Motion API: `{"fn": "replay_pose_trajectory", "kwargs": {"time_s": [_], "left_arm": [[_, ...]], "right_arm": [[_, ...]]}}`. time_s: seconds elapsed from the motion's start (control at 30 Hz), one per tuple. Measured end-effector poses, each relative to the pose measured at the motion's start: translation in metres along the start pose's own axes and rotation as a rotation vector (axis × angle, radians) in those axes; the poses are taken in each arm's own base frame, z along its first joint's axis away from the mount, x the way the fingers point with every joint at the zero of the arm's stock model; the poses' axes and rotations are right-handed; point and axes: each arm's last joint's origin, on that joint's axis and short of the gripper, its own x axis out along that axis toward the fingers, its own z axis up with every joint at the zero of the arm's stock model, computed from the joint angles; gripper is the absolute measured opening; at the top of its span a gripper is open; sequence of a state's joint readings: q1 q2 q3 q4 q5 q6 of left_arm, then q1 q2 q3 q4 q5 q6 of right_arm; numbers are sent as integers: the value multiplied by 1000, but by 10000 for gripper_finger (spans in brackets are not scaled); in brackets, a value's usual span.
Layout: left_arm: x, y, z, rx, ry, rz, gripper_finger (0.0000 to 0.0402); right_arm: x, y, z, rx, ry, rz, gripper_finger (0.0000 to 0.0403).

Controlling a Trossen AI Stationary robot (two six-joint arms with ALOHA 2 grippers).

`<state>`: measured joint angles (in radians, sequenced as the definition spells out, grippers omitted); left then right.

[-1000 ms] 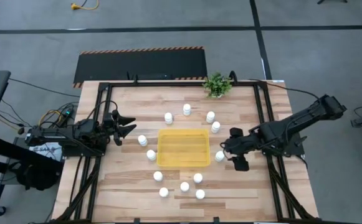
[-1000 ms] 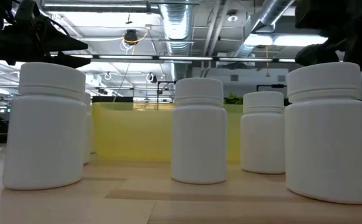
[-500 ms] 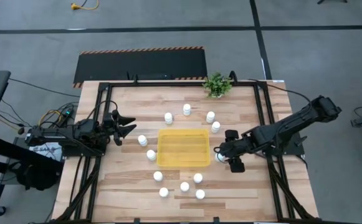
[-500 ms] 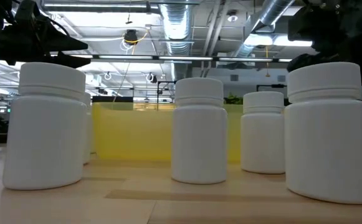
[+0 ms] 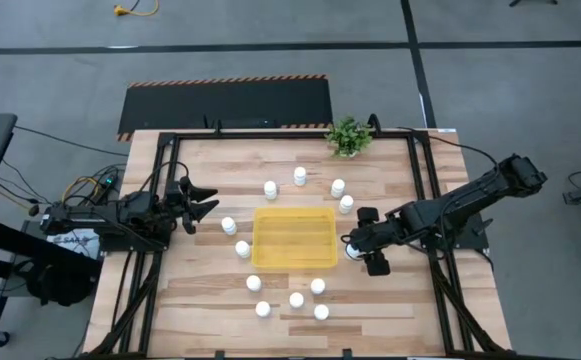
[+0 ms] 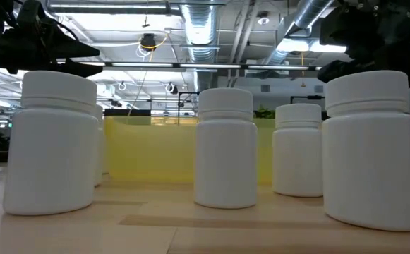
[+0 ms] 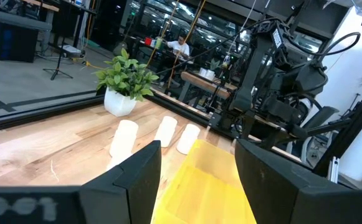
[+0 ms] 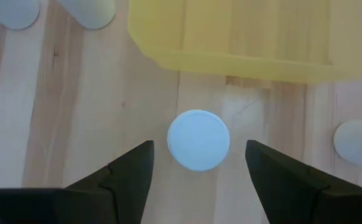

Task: Pick and place pill bottles into a basket
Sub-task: Put the white pill bottle into the yellow bin

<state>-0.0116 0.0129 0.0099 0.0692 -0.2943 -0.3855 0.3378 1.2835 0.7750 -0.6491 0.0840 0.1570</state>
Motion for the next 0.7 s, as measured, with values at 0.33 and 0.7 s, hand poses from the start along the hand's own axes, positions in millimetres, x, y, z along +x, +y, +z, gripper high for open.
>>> {"fn": "replay_pose_trajectory", "kwargs": {"time_s": [0.33,0.7], "left_arm": [[0,0,0,0,0,0,194],[0,0,0,0,0,0,194]], "right_arm": [[0,0,0,-9,1,7,245],[19,3,2,-18,58,-2,245]]}}
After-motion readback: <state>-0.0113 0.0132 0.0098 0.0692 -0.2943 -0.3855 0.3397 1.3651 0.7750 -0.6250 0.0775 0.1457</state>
